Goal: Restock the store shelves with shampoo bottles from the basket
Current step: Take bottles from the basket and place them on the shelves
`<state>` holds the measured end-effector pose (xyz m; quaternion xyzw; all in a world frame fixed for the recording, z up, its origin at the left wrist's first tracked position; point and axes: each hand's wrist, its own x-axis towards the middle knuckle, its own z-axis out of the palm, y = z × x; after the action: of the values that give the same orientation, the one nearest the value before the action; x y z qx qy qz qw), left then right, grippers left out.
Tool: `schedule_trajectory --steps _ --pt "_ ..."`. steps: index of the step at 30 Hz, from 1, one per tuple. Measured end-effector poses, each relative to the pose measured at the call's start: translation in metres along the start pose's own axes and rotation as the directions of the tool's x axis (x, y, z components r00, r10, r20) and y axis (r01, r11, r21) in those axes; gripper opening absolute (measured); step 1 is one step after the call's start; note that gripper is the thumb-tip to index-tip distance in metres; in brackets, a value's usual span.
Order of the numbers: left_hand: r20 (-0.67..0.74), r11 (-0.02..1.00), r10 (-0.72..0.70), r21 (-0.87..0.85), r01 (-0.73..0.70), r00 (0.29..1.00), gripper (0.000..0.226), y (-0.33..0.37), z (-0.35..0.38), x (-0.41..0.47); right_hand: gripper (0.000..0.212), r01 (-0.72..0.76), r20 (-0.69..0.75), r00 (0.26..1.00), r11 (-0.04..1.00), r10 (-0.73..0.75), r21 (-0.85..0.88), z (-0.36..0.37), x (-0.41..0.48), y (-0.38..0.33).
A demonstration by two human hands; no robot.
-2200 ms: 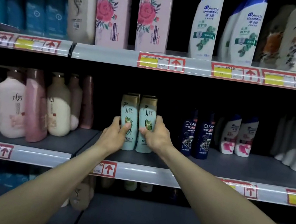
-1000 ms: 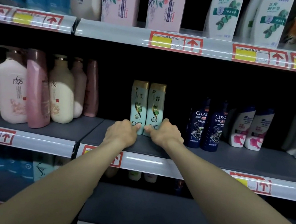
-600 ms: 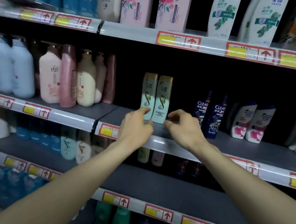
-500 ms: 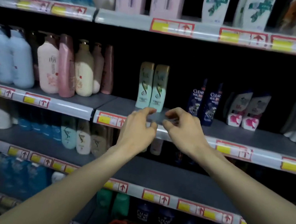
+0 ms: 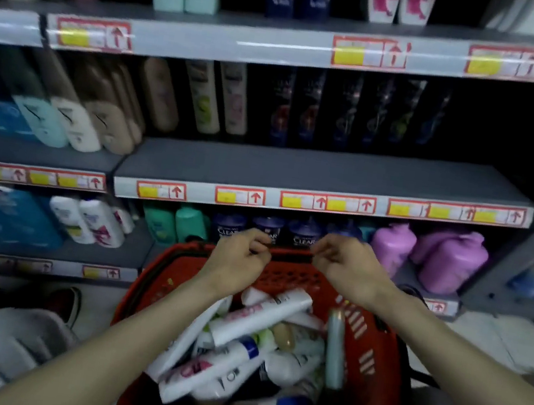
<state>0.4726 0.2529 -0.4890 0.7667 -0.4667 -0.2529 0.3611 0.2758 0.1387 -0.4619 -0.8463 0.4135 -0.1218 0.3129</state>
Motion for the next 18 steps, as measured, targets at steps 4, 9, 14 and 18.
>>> schedule_trajectory --steps 4,9,14,18 --pt "0.148 0.997 -0.03 0.077 0.019 0.989 0.025 -0.019 0.028 -0.006 0.014 -0.105 0.065 0.992 0.99 0.111 -0.096 0.005 -0.001 0.036" --pt "0.39 0.943 -0.012 0.311 -0.119 0.921 0.039 -0.03 0.065 -0.012 0.025 -0.226 0.129 0.956 0.94 0.265 -0.257 0.027 0.001 0.06" --pt "0.585 0.748 0.11 0.483 -0.455 0.803 0.036 -0.047 0.091 -0.015 0.036 -0.346 0.17 0.9 0.894 0.402 -0.283 0.053 0.003 0.073" --pt "0.672 0.472 0.169 0.587 -0.657 0.721 0.053 -0.056 0.102 -0.021 0.051 -0.362 0.186 0.88 0.871 0.437 -0.333 0.074 -0.001 0.074"
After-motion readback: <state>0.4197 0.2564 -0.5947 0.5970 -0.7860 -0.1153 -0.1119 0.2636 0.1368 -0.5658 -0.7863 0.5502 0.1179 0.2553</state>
